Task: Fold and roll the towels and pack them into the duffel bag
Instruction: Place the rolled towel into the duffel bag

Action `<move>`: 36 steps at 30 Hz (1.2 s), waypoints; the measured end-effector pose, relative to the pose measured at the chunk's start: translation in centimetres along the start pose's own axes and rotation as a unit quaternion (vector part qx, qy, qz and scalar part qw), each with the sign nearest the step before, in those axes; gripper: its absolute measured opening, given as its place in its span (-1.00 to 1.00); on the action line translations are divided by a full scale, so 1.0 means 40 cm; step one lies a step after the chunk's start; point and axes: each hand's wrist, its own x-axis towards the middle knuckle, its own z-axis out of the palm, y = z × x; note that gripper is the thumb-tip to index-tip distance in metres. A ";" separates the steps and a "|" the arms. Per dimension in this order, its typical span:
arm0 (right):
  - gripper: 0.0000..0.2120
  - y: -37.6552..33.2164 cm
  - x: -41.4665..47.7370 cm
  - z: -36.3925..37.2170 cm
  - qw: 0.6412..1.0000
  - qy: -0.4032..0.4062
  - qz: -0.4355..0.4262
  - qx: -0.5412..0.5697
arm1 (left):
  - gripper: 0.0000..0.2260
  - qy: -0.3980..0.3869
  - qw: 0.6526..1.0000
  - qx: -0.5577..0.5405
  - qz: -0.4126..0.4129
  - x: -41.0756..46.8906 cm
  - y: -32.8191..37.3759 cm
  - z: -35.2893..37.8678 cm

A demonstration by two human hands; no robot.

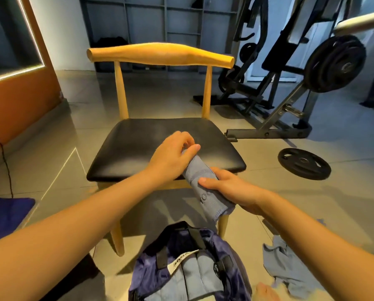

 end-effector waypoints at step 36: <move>-0.55 0.442 -0.104 0.250 0.975 0.166 0.143 0.023 | -0.69 -0.269 0.819 -0.278 -0.423 -0.357 -0.137 0.328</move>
